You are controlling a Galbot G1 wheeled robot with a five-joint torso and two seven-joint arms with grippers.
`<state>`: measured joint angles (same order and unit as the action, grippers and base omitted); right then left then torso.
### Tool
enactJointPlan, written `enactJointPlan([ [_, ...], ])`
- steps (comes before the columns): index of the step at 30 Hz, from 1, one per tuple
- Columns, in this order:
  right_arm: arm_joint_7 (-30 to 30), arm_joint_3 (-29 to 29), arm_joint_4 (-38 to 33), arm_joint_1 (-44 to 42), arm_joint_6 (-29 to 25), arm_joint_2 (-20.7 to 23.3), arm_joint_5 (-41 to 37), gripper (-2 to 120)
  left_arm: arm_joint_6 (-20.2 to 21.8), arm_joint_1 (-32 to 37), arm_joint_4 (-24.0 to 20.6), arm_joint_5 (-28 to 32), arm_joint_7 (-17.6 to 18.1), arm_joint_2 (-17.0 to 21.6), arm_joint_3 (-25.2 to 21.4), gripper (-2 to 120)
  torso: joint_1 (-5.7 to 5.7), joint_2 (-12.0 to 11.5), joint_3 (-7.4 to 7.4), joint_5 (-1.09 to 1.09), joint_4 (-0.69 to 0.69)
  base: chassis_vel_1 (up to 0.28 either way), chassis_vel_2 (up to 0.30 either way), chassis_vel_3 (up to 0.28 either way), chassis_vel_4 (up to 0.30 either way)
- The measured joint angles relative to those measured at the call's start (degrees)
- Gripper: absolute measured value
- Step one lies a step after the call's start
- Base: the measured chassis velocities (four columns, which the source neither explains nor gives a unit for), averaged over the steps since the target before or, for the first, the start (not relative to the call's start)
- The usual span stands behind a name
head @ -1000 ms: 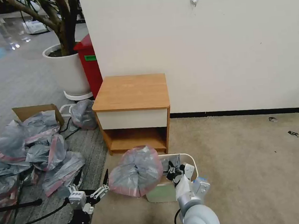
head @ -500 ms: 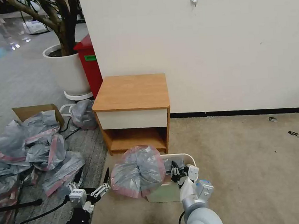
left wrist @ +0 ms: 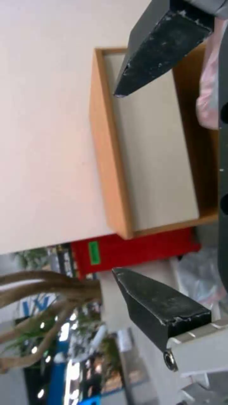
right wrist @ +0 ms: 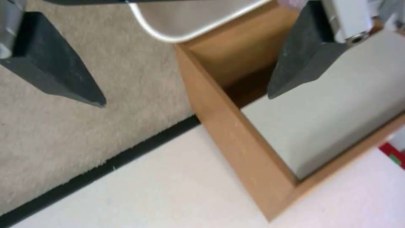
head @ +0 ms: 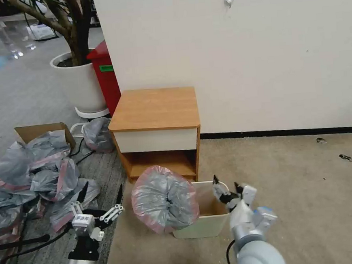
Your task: Pick up the garbage bag from the table and place it over the trash can.
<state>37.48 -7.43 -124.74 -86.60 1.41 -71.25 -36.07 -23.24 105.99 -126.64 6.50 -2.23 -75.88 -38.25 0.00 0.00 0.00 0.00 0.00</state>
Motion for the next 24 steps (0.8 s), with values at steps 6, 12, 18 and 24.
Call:
enactJointPlan([
  [6,-0.91,-0.71,-0.21,-0.65,-0.68,-1.21,0.67,100,11.99,-1.62,-6.8,5.02,1.9,2.99,1.74,100,0.0,0.0,0.0,0.0,0.0,0.0,0.0,0.0,0.0],
  [12,-2.06,0.11,-0.07,-1.12,-1.72,-2.82,2.86,100,39.11,-4.63,-13.56,26.74,-1.96,9.5,1.72,100,0.0,-0.01,0.0,0.0,0.0,0.0,0.0,0.0,0.0],
  [18,-3.36,0.49,0.17,-2.51,-3.01,-4.5,5.83,100,54.23,-9.33,-10.97,35.85,0.26,12.38,3.53,100,0.0,-0.01,0.0,0.02,0.0,0.0,0.0,0.0,0.0],
  [24,-4.25,1.01,0.28,-4.38,-4.31,-5.68,8.24,100,57.06,-12.86,-7.52,36.18,1.48,10.52,7.31,100,0.0,-0.01,0.0,0.01,0.0,0.0,0.0,0.0,0.0],
])
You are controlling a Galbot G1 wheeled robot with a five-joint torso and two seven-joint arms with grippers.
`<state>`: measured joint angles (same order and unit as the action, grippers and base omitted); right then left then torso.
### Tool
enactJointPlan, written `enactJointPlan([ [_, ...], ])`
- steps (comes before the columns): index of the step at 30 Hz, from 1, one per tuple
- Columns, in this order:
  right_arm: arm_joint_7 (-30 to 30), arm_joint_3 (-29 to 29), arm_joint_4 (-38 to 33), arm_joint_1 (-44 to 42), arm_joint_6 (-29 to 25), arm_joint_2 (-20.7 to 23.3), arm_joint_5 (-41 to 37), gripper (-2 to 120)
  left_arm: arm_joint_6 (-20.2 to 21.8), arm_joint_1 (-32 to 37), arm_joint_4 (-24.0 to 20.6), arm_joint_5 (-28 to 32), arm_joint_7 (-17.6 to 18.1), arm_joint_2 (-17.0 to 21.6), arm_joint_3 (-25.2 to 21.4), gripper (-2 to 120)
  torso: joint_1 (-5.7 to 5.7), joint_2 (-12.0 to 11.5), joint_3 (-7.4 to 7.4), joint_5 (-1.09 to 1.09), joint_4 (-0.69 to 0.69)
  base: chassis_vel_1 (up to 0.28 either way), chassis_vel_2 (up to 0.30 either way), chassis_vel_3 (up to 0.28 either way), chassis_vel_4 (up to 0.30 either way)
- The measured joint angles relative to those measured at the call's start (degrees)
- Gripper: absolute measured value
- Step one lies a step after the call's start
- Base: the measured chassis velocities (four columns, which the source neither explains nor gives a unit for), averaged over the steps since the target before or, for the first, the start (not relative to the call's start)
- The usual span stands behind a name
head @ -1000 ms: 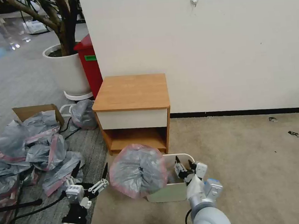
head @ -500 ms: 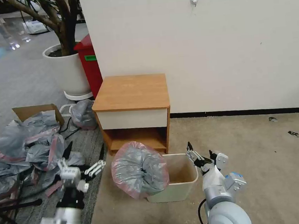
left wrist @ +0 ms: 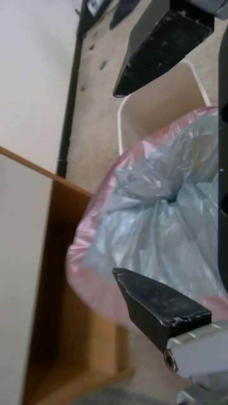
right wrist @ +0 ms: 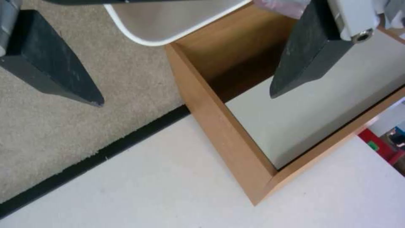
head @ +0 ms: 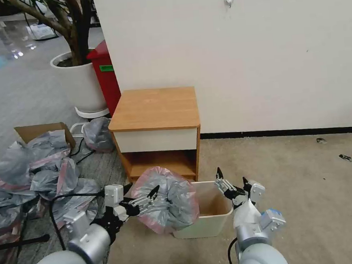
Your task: Pick up the garbage bag from the table and place it over the trash can.
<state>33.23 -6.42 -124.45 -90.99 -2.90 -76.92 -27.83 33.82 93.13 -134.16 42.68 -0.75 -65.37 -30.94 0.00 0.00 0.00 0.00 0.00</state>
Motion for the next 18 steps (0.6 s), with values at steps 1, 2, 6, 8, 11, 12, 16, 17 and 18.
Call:
enactJointPlan([
  [1,-0.22,0.02,0.0,-0.47,-0.32,-0.2,0.59,100,0.18,-0.95,1.11,-0.6,0.2,-0.6,0.9,100,0.0,0.0,0.0,0.01,0.0,0.0,0.0,0.0,0.0],
  [2,-0.38,0.02,0.0,-0.86,-0.62,-0.35,1.05,100,0.38,-1.66,1.99,-1.26,0.34,-1.0,1.51,100,0.0,0.0,0.0,0.0,0.0,0.0,0.0,0.0,0.0],
  [6,-0.68,-0.37,-0.12,-2.11,-1.41,-0.52,2.13,100,1.07,-3.63,4.69,-3.26,0.82,-1.52,2.81,100,0.0,0.0,0.0,0.0,0.0,0.0,0.0,0.0,0.0],
  [8,-0.85,-0.8,-0.37,-2.94,-1.88,-0.54,2.65,100,1.49,-4.65,6.31,-4.22,1.1,-1.54,3.4,100,0.0,0.0,0.0,0.0,0.0,0.0,0.0,0.0,0.0],
  [11,-0.95,-1.23,-0.59,-3.64,-2.28,-0.65,3.05,100,2.04,-5.73,7.68,-4.77,1.29,-1.55,3.96,100,0.0,0.0,0.0,-0.01,0.0,0.0,0.0,0.0,0.0],
  [12,-0.97,-1.47,-0.69,-3.95,-2.42,-0.77,3.19,100,2.51,-6.29,8.32,-5.17,1.46,-1.6,4.3,100,0.0,0.0,0.0,0.0,0.0,0.0,0.0,0.0,0.0],
  [16,-0.99,-1.9,-0.72,-4.46,-2.72,-1.1,3.52,100,4.37,-8.06,9.9,-6.01,2.08,-1.69,5.1,100,0.0,0.0,0.0,0.0,0.0,0.0,0.0,0.0,0.0],
  [17,-0.99,-1.96,-0.7,-4.55,-2.81,-1.2,3.63,100,5.26,-8.61,10.35,-6.1,2.54,-1.77,5.33,100,0.0,0.0,0.0,-0.01,0.0,0.0,0.0,0.0,0.0],
  [18,-0.99,-1.96,-0.7,-4.55,-2.81,-1.2,3.63,100,5.26,-8.61,10.35,-6.1,2.54,-1.77,5.33,100,0.0,0.0,0.0,-0.01,0.0,0.0,0.0,0.0,0.0],
])
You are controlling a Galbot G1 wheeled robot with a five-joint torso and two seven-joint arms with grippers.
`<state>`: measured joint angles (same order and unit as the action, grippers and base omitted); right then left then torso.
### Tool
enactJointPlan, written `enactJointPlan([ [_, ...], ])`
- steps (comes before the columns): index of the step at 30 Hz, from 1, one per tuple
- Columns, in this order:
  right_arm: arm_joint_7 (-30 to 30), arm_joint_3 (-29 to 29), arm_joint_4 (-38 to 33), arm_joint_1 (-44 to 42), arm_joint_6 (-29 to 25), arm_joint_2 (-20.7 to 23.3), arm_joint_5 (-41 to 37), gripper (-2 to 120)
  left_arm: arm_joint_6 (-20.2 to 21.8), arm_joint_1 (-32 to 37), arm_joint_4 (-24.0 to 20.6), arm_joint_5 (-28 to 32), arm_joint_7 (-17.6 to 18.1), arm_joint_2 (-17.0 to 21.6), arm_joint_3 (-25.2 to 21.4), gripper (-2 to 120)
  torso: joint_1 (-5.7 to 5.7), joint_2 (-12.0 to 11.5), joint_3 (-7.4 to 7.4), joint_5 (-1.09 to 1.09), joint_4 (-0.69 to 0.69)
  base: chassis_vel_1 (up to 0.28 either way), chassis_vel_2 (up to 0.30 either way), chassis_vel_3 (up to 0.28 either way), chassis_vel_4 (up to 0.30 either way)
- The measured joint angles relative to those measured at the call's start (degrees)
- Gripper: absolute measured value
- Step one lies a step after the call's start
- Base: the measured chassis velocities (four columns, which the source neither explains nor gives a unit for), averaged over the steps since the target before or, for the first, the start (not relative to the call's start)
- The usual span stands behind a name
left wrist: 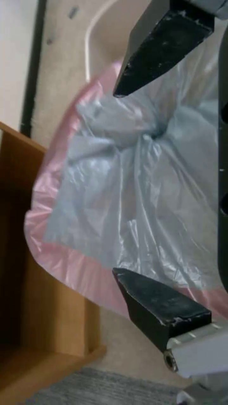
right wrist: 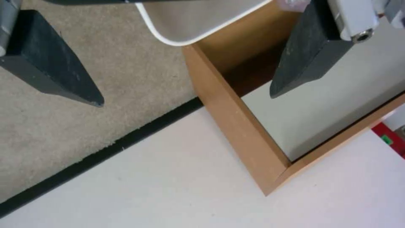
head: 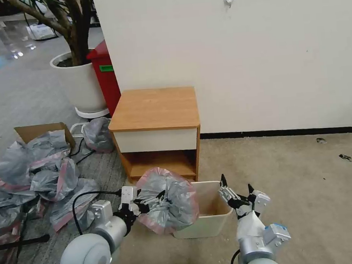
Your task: Pick up the garbage bag from the table and place it over the trash can.
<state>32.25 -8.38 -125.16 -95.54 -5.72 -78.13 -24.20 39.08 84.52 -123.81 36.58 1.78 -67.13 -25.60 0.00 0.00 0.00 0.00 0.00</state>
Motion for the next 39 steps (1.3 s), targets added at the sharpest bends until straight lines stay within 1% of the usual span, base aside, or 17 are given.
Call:
enactJointPlan([
  [3,0.0,-0.18,0.22,-0.16,-0.23,-0.23,0.2,100,1.76,-1.19,1.37,-0.56,0.63,-0.3,0.68,100,0.0,0.0,0.0,0.0,0.0,0.0,0.0,0.0,0.0],
  [4,0.0,-0.18,0.22,-0.16,-0.23,-0.23,0.2,100,1.76,-1.19,1.37,-0.56,0.63,-0.3,0.68,100,0.0,0.0,0.0,0.0,0.0,0.0,0.0,0.0,0.0],
  [6,0.0,-0.64,0.32,-0.2,-0.43,-0.29,0.22,100,3.14,-2.34,2.86,-1.1,0.68,-0.68,1.5,100,0.0,0.0,0.0,0.0,0.0,0.0,0.0,0.0,0.0],
  [12,0.02,-1.14,0.32,-0.14,-0.69,-0.22,0.22,100,3.36,-3.91,4.35,-1.82,0.75,-1.47,2.64,100,0.0,0.0,0.0,0.0,0.0,0.0,0.0,0.0,0.0],
  [14,0.15,-1.3,0.32,-0.39,-1.33,-0.31,0.51,100,3.35,-5.56,5.77,-1.97,0.95,-2.27,4.1,100,0.0,0.0,0.0,0.0,0.0,0.0,0.0,0.0,0.0],
  [21,0.19,-1.41,0.32,-0.6,-1.59,-0.44,1.13,100,3.27,-6.07,7.05,-1.85,1.19,-3.59,5.12,100,0.0,0.0,0.0,0.0,0.0,0.0,0.0,0.0,0.0],
  [23,0.2,-1.35,0.35,-0.64,-1.6,-0.46,1.28,100,3.24,-6.0,7.07,-1.44,1.24,-3.89,5.13,100,0.0,0.0,0.0,0.0,0.0,0.0,0.0,0.0,0.0],
  [25,0.2,-1.2,0.51,-0.68,-1.62,-0.49,1.48,100,3.21,-5.82,6.76,0.8,1.78,-4.25,4.99,100,0.0,0.0,0.0,0.01,0.0,0.0,0.0,0.0,0.0],
  [26,0.2,-1.2,0.51,-0.68,-1.62,-0.49,1.48,100,3.21,-5.82,6.76,0.8,1.78,-4.25,4.99,100,0.0,0.0,0.0,0.01,0.0,0.0,0.0,0.0,0.0],
  [29,0.2,-1.11,0.97,-0.64,-1.72,-0.55,1.72,100,3.15,-4.46,4.95,2.6,2.78,-4.28,3.62,100,0.0,0.0,0.0,0.01,0.0,0.0,0.0,0.0,0.0],
  [30,0.2,-1.11,0.97,-0.64,-1.72,-0.55,1.72,100,3.15,-4.46,4.95,2.6,2.78,-4.28,3.62,100,0.0,0.0,0.0,0.01,0.0,0.0,0.0,0.0,0.0],
  [33,0.16,-0.72,1.69,-0.39,-1.94,-0.78,1.99,100,3.01,-2.0,2.42,2.65,2.9,-3.21,1.2,100,0.0,0.0,0.0,0.0,0.01,0.0,0.0,0.0,0.0],
  [39,0.12,0.6,2.8,0.19,-2.11,-1.42,2.62,100,3.02,-0.81,1.97,1.1,2.91,-2.09,-0.5,100,0.0,0.0,0.0,0.0,0.01,0.0,0.0,0.0,0.0],
])
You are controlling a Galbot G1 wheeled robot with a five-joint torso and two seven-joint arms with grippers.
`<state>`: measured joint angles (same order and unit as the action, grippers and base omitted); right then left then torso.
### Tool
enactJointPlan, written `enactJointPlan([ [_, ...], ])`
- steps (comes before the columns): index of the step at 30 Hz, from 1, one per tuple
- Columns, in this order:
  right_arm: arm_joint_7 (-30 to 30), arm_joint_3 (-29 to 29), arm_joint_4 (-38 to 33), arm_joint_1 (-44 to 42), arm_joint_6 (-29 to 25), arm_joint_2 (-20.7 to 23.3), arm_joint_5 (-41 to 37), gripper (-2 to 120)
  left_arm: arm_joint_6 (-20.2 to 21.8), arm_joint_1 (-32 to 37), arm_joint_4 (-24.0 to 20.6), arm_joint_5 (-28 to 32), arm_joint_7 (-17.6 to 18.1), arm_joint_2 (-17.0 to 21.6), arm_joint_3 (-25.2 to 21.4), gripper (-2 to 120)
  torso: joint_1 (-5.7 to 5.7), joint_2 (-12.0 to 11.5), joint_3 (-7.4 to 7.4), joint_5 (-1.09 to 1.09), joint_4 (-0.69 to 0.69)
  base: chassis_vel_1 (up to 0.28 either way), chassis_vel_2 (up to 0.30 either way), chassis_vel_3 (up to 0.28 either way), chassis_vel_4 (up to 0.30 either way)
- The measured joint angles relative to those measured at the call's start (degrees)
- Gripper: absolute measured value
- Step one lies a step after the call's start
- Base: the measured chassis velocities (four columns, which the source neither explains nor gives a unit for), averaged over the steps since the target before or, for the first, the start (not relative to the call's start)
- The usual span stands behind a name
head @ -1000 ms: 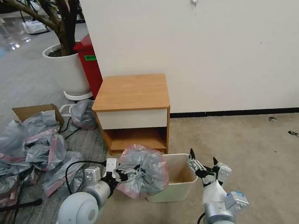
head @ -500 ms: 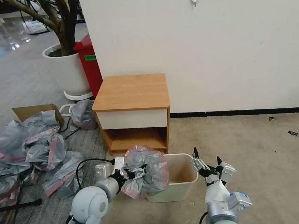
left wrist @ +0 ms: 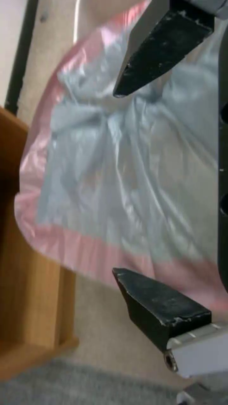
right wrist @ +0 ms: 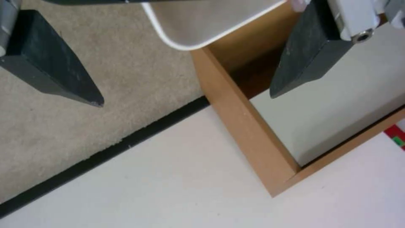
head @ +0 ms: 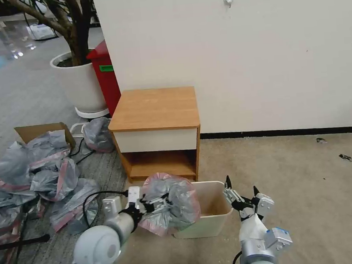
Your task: Pick up the garbage bag from the table and place it over the trash can.
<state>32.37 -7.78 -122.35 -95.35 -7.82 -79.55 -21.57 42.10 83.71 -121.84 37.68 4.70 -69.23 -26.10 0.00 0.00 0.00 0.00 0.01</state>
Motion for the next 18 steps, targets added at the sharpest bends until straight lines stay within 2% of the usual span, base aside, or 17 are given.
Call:
enactJointPlan([
  [10,-0.04,-0.13,-0.28,-0.39,-0.59,0.25,0.49,100,0.03,-2.52,3.02,-3.81,-0.33,-0.34,2.74,100,0.0,0.0,0.0,0.0,-0.01,0.0,0.0,0.0,0.0],
  [18,0.05,-0.93,-1.08,-1.31,-1.51,0.25,0.77,100,0.05,-4.74,5.16,-4.28,-1.55,-0.44,4.99,100,0.0,0.0,0.0,0.0,-0.01,0.0,0.0,0.0,0.0],
])
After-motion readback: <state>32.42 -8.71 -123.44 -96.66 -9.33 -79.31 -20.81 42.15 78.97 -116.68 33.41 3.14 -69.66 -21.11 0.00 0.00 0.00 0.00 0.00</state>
